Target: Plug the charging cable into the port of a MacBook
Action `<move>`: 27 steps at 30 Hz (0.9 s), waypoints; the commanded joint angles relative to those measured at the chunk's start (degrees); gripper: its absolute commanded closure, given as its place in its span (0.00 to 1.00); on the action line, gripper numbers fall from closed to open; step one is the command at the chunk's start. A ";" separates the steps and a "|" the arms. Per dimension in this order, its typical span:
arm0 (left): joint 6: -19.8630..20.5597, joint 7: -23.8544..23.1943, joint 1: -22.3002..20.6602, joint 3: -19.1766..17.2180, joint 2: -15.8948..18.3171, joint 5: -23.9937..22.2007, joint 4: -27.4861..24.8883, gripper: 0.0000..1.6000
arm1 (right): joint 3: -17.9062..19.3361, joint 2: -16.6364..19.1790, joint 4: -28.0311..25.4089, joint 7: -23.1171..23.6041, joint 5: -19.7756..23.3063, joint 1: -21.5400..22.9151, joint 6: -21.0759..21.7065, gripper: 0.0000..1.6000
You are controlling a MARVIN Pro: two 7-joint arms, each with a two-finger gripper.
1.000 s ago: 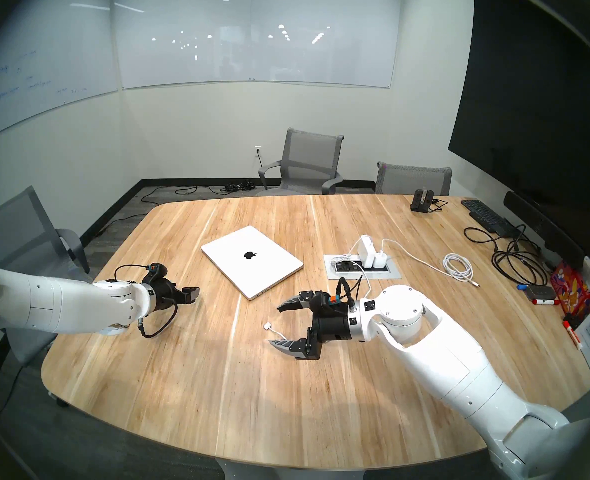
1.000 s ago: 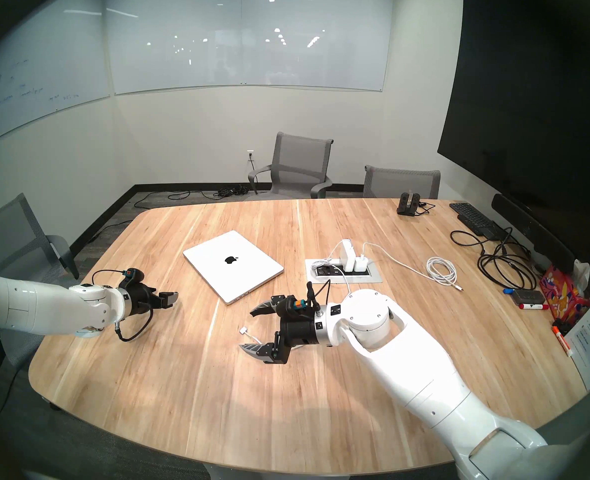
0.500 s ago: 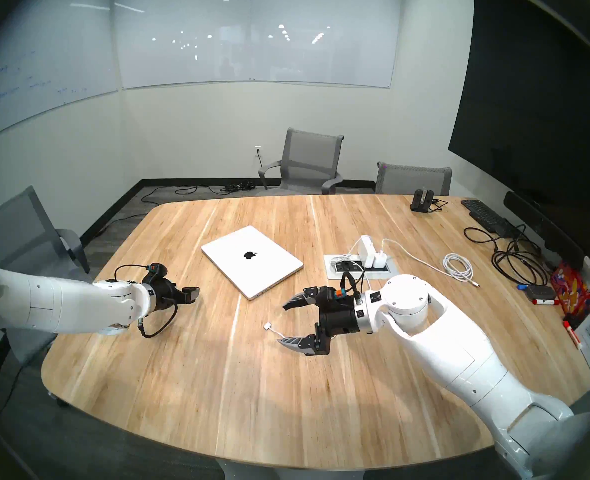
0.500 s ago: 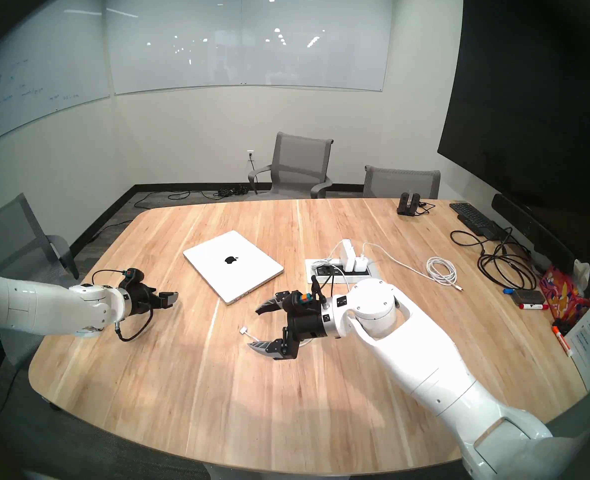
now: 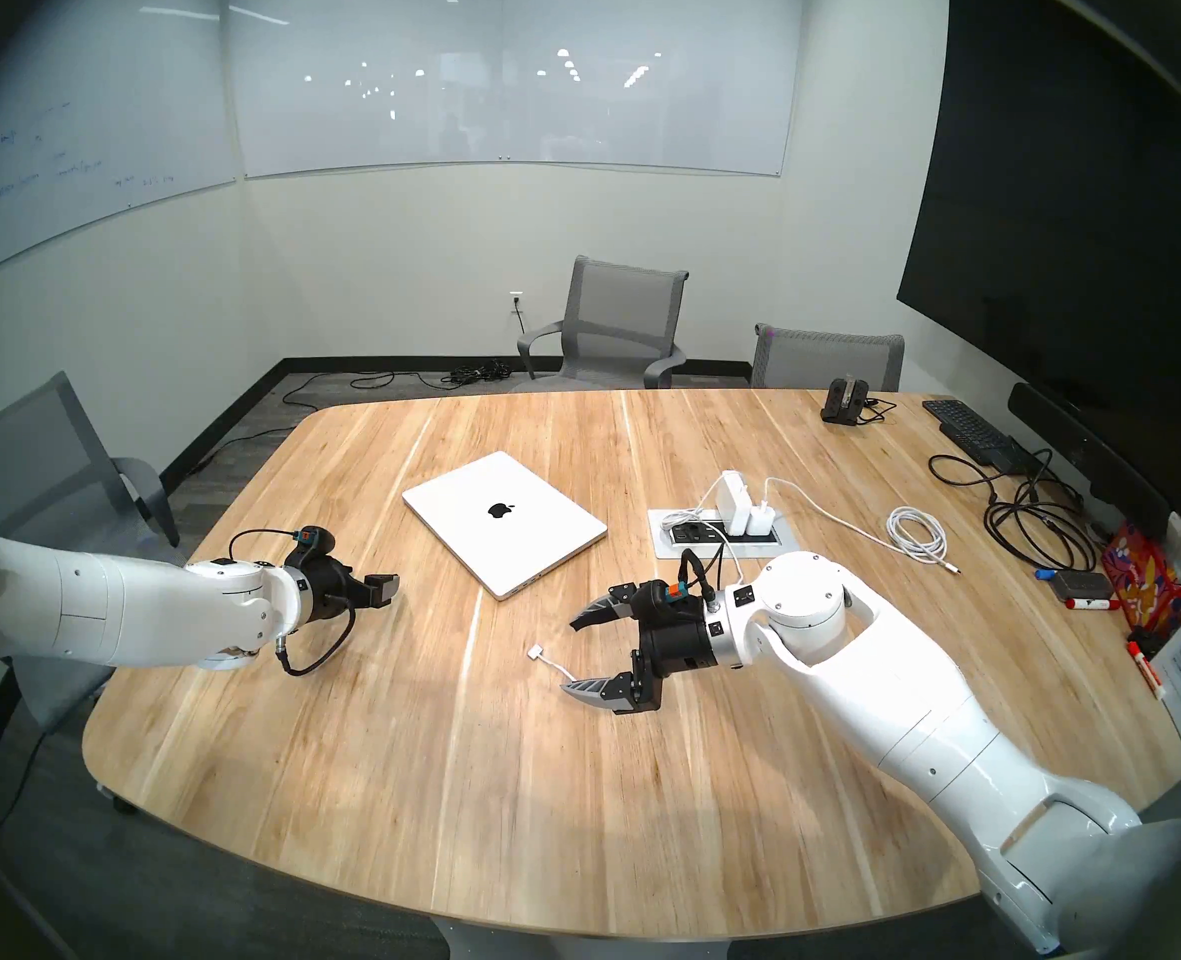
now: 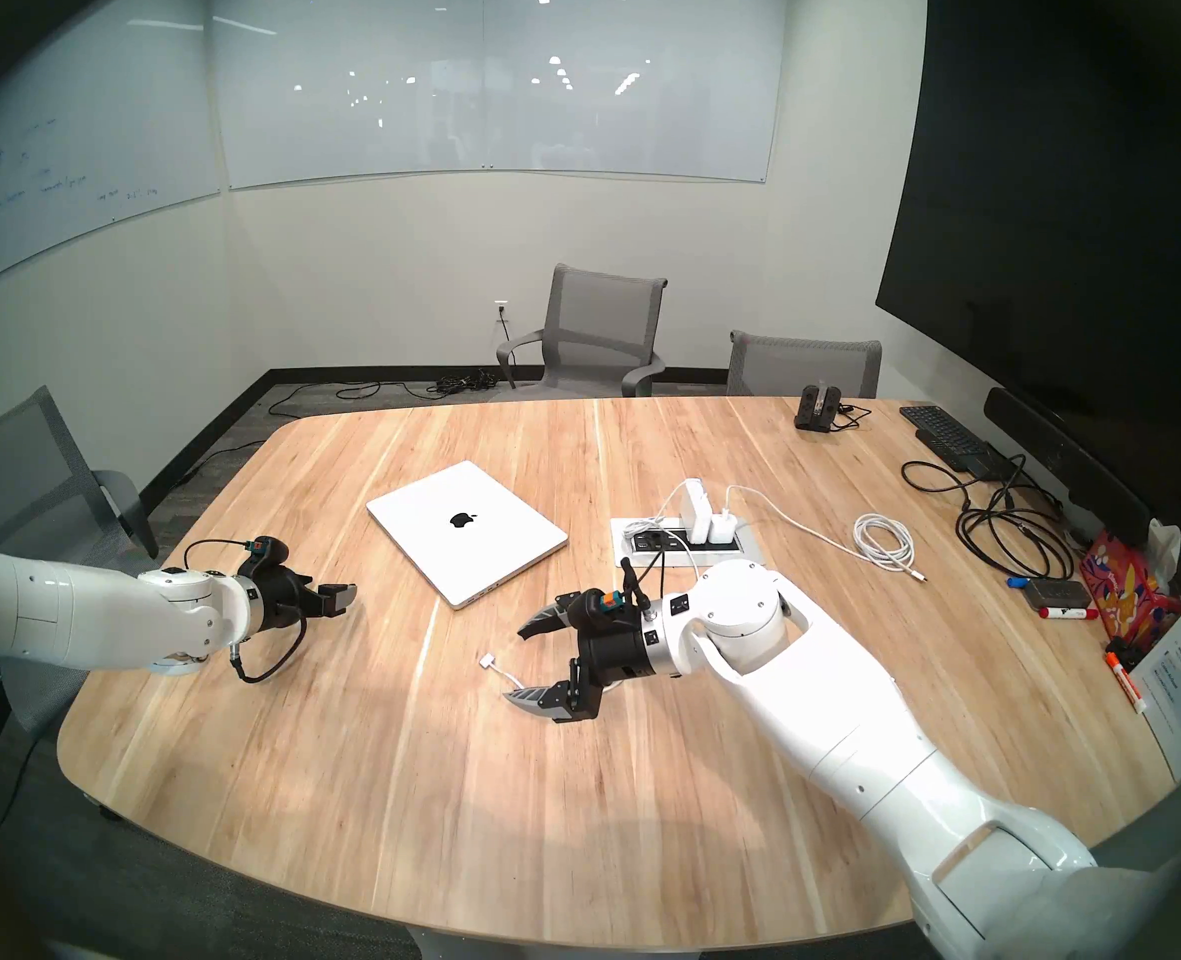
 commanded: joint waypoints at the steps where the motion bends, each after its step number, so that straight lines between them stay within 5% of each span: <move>1: -0.18 -0.03 -0.78 -0.56 -0.05 0.02 0.01 0.00 | -0.97 -3.17 2.79 0.11 -1.11 4.33 -0.51 0.00; 27: -0.18 -0.03 -0.79 -0.56 -0.05 0.03 -0.01 0.00 | -2.92 -6.14 7.26 1.61 -3.69 7.25 0.39 0.00</move>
